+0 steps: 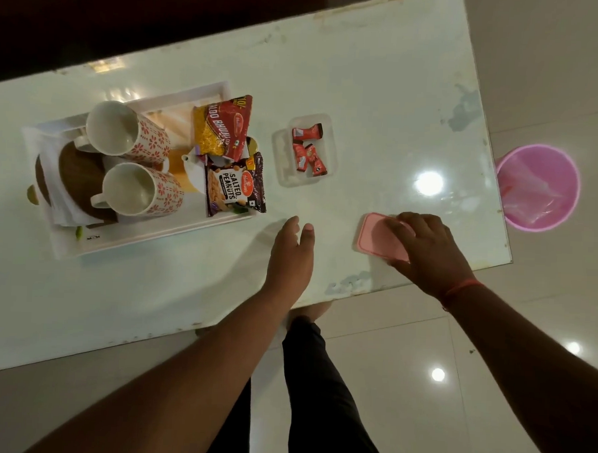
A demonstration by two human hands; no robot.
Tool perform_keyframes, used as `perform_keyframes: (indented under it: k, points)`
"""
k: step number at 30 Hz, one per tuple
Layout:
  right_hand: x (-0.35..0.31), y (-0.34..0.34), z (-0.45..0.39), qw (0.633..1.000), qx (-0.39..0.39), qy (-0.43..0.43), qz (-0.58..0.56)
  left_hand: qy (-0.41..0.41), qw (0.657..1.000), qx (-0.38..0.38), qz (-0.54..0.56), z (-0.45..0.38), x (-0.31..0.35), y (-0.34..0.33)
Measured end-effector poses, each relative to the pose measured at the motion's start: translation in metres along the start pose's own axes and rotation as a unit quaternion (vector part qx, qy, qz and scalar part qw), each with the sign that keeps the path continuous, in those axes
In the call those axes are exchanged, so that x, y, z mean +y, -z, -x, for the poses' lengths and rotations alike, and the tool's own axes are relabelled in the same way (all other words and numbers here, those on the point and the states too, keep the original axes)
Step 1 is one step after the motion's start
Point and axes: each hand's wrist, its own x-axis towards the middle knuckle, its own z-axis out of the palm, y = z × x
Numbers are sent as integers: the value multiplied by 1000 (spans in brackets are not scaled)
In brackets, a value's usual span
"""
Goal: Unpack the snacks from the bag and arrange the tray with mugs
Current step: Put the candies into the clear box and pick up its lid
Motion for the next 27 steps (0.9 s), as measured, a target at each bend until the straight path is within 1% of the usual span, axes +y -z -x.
perform_keyframes:
  k: [2, 3, 4, 5, 6, 7, 9, 10, 11, 12, 13, 14, 15, 16, 18, 19, 20, 22, 24, 25, 27]
  points:
    - [-11, 4, -8, 998, 7, -31, -53, -2, 1000, -11, 7, 1, 6, 1]
    - [-18, 6, -14, 994, 16, -54, -97, -1, 1000, -19, 11, 0, 8, 1]
    - [-26, 9, -19, 984, 26, -80, -160, -1, 999, -29, 16, -2, 10, 2]
    - [-35, 14, -25, 962, 36, -105, -248, -3, 999, -39, 25, -3, 13, 2]
    - [-44, 20, -31, 924, 41, -129, -357, -7, 998, -46, 39, -4, 17, 3]
    - [-55, 28, -36, 870, 32, -150, -468, -10, 997, -48, 59, -6, 21, 3]
    - [-74, 44, -46, 746, -10, -165, -646, -15, 994, -37, 105, -13, 32, 6]
    - [-82, 51, -50, 691, -32, -160, -704, -19, 992, -24, 123, -18, 37, 8]
    - [-90, 58, -55, 650, -52, -151, -743, -28, 991, -9, 132, -22, 43, 11]
    - [-95, 63, -60, 628, -64, -143, -762, -45, 991, 10, 129, -25, 49, 15]
    - [-100, 68, -66, 622, -69, -139, -767, -63, 991, 37, 112, -28, 53, 19]
    - [-104, 73, -72, 632, -62, -144, -759, -81, 991, 66, 89, -31, 58, 22]
    - [-107, 74, -79, 658, -45, -155, -736, -92, 989, 94, 67, -34, 62, 25]
    - [-110, 76, -87, 703, -17, -168, -691, -104, 986, 117, 48, -35, 67, 28]
    - [-113, 76, -103, 821, 52, -178, -541, -130, 980, 149, 9, -39, 79, 30]
    - [-115, 75, -111, 866, 80, -170, -463, -141, 977, 157, -13, -40, 86, 29]
    - [-118, 74, -118, 895, 96, -162, -403, -149, 975, 163, -30, -42, 92, 27]
    - [-122, 70, -130, 925, 107, -161, -328, -154, 971, 174, -57, -49, 99, 24]
    - [-125, 66, -137, 945, 102, -171, -260, -147, 970, 178, -83, -56, 103, 21]
    - [-125, 63, -141, 950, 99, -177, -238, -138, 970, 175, -96, -58, 104, 21]
    - [-125, 61, -145, 948, 92, -184, -241, -121, 972, 165, -118, -60, 106, 20]
